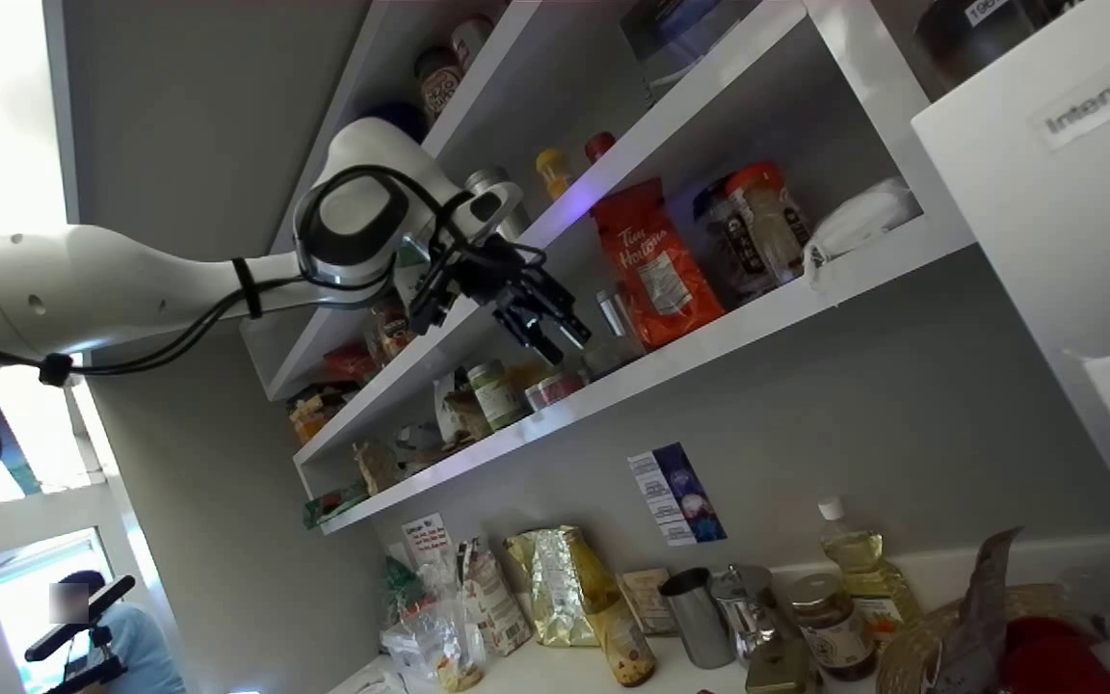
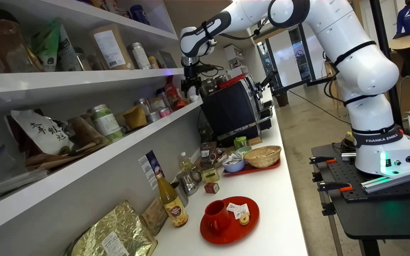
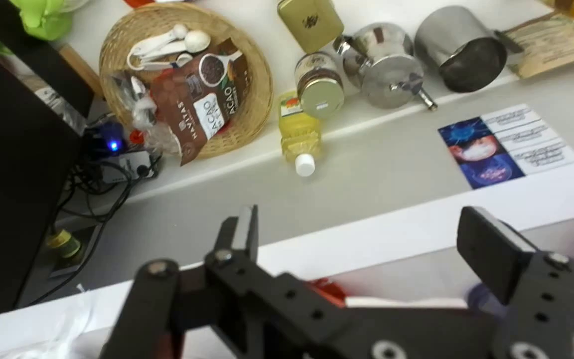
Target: Pick up the orange packet on the table and put it on the bottom shelf
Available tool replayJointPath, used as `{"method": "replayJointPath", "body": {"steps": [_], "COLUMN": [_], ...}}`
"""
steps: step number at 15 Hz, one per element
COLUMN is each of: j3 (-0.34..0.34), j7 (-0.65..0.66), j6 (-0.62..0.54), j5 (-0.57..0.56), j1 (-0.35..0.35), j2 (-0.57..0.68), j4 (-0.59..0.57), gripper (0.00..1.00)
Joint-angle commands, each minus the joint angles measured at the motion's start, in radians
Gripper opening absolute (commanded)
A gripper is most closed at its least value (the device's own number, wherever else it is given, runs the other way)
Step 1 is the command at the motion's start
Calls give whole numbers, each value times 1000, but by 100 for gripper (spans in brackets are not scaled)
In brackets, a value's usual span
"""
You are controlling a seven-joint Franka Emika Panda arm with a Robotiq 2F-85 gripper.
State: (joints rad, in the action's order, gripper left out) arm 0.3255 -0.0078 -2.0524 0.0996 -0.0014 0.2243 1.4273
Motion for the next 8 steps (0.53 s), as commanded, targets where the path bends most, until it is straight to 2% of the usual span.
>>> {"method": "replayJointPath", "body": {"steps": [1,2,7,8], "j3": [-34,-115,-233,-258], "j7": [-43,-32,32,69], "j6": [-58,-68,-162,-210], "j5": [1,-16,-25,-38], "j1": [47,-5,16,21], "j2": [-162,-195,-356,-386], "j4": [249,296,561,615], "gripper": [100,100,100,100]}}
